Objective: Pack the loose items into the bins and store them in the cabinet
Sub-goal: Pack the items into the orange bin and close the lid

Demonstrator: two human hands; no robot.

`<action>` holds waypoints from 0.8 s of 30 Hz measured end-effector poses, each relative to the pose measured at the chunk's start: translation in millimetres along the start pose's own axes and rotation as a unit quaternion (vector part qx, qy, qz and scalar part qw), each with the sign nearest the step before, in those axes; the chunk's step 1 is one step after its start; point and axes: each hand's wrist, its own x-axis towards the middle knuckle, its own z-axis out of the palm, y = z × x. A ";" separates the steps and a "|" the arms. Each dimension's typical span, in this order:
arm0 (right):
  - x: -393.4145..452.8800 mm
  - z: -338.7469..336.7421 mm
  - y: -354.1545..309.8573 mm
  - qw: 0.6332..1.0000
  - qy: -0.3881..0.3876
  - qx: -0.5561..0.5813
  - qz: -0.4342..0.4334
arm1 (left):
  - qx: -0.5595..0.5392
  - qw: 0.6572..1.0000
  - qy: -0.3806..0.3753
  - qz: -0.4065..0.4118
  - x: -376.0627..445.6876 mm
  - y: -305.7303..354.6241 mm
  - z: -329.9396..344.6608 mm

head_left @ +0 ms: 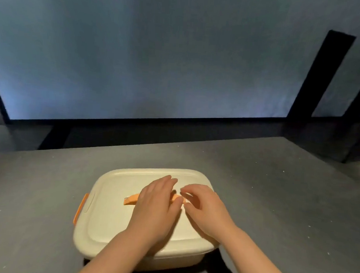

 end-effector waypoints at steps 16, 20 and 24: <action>-35.7 2.7 26.1 0.879 0.144 0.379 0.249 | 0.192 0.977 -0.078 0.052 13.4 10.1 38.1; -34.5 5.9 29.1 0.893 0.146 0.354 0.235 | 0.191 0.977 -0.083 0.050 13.8 9.3 38.0; -33.9 4.0 29.7 0.910 0.154 0.308 0.229 | 0.199 0.975 -0.082 0.052 13.0 9.5 38.8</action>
